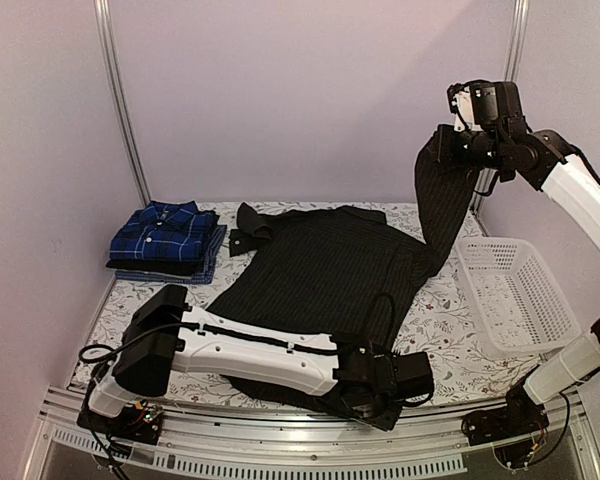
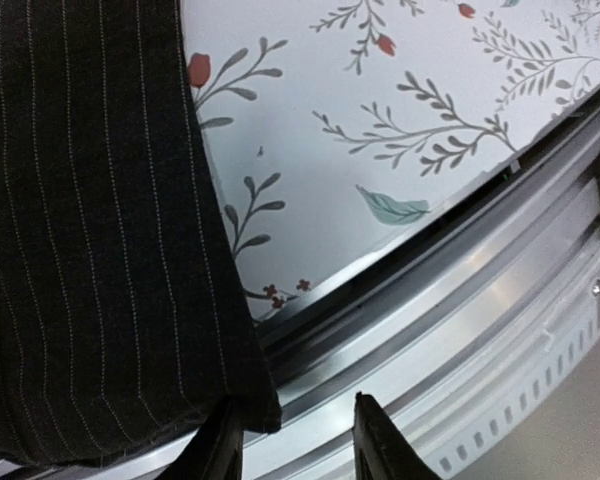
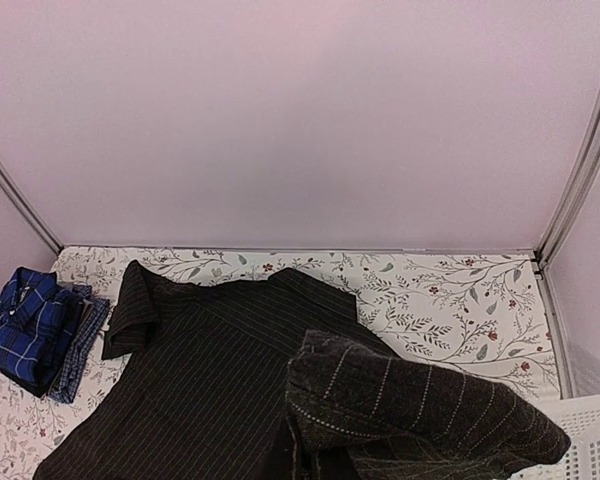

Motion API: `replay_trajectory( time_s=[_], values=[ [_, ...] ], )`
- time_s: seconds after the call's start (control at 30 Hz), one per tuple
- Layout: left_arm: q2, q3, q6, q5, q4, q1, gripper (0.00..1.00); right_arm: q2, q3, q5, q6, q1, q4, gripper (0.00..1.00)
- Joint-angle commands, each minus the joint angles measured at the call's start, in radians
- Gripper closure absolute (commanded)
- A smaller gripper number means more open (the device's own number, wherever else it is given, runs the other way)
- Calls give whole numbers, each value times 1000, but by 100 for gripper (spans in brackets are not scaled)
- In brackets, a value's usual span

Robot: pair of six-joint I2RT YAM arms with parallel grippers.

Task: Fold and stack the long sleeve shirts
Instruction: Pick up the flattened shirt from the center of the board, then fold the flattened shirt at the center of the board.

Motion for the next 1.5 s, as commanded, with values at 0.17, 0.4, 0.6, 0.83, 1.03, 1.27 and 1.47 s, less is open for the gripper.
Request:
replay_trajectory(
  time_s=[0.17, 0.4, 0.6, 0.83, 1.03, 1.27, 1.47],
  values=[
    [139, 218, -98, -164, -281, -40, 62, -25, -7, -49, 14, -5, -15, 100],
    [154, 239, -118, -188, -309, -41, 68, -27, 0, -51, 4, -5, -15, 100],
    [154, 271, -99, -192, -323, -41, 83, -22, 26, -35, -11, -5, -14, 100],
    [66, 259, -3, -158, -331, -39, 100, -10, 73, -6, -31, -4, 16, 100],
    [-70, 167, 83, -92, -335, -39, 100, 8, 126, 7, -46, -5, 51, 100],
    [-224, 6, 182, 66, -263, -29, 100, 31, 138, 5, -58, -5, 99, 100],
    [-372, -249, 238, 263, -69, 8, 100, 31, 85, -41, -68, -5, 209, 100]
  ],
)
